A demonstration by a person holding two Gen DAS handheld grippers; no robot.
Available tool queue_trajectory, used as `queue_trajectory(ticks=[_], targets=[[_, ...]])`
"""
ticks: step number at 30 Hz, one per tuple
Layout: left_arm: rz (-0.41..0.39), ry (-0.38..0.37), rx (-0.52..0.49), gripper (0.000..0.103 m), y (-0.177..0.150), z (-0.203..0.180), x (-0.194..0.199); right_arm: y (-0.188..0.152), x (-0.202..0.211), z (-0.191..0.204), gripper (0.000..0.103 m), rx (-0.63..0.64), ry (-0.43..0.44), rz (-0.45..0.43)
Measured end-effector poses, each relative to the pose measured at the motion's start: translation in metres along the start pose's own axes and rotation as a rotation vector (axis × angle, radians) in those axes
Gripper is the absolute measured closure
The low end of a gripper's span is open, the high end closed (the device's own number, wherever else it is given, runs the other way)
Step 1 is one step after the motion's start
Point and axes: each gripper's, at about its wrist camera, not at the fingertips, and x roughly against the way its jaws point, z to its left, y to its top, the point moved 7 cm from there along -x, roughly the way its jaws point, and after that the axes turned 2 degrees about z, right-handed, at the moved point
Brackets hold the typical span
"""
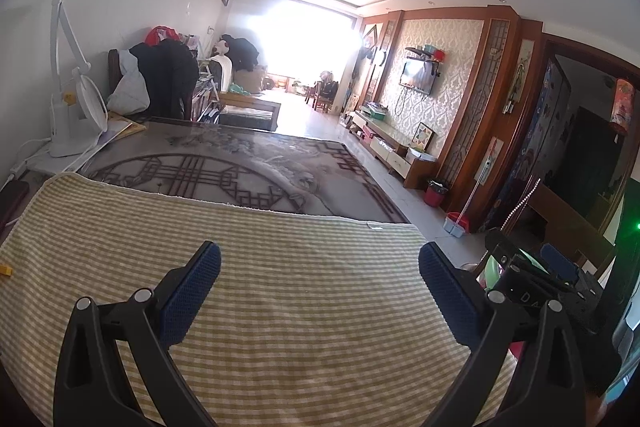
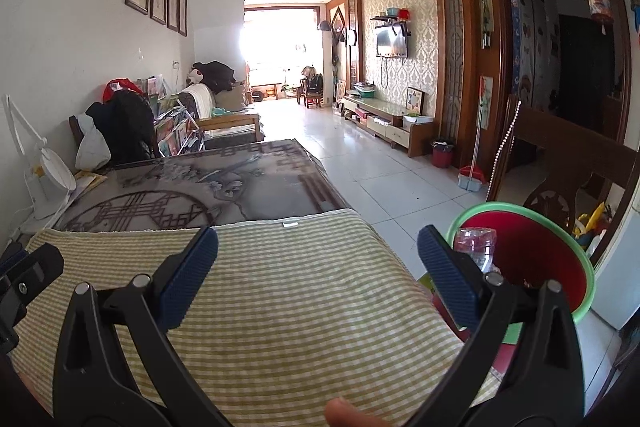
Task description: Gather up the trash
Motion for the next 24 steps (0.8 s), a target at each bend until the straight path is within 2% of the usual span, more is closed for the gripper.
queue_trajectory(ticks=[24], targets=[[0.058,0.013,0.005,0.008,-0.0075,0.0026,-0.0094,-0.0093,-0.0060,0.0102,0.005,0.037,0.001,0.036]])
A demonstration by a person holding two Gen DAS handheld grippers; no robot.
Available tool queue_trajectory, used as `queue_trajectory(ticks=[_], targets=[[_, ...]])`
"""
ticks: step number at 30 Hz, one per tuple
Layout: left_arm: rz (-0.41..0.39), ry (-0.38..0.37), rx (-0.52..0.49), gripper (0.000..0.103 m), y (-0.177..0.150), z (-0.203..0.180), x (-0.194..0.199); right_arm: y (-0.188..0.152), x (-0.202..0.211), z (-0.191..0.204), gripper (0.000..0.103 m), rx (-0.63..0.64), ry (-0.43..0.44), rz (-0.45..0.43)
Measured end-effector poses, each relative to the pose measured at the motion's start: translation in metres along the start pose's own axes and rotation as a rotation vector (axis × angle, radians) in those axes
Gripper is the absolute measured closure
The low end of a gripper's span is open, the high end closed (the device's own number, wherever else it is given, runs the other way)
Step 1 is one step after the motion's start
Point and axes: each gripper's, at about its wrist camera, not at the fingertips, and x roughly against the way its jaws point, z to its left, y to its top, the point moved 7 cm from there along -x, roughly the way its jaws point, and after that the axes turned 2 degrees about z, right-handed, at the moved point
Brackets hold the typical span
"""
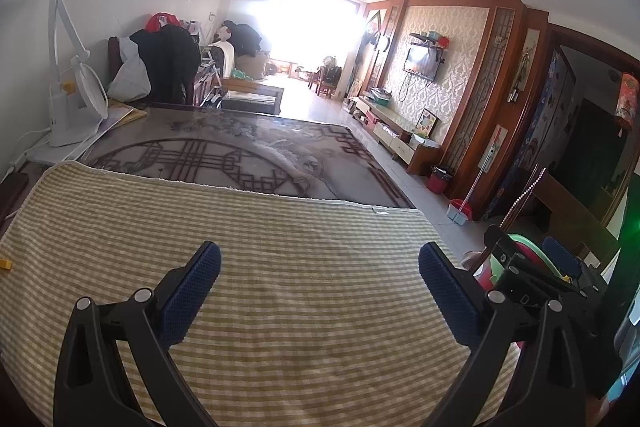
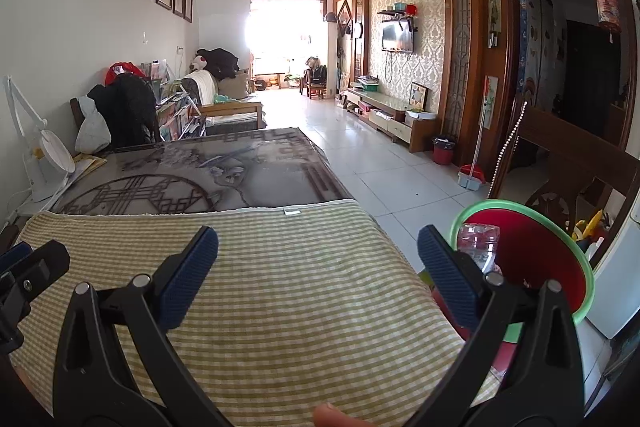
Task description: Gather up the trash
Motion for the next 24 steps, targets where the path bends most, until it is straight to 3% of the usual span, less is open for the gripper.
queue_trajectory(ticks=[12,16,21,24], targets=[[0.017,0.007,-0.008,0.008,-0.002,0.002,-0.002,-0.005,-0.006,0.006,0.005,0.019,0.014,0.034],[-0.016,0.036,0.012,0.008,0.007,0.010,0.006,-0.016,-0.035,0.030,0.005,0.052,0.088,0.151],[-0.006,0.087,0.123,0.008,0.018,0.042,0.009,-0.038,-0.088,0.076,0.005,0.128,0.157,0.275],[0.017,0.166,0.196,0.008,0.021,0.072,0.010,-0.059,-0.126,0.098,0.005,0.193,0.181,0.392]])
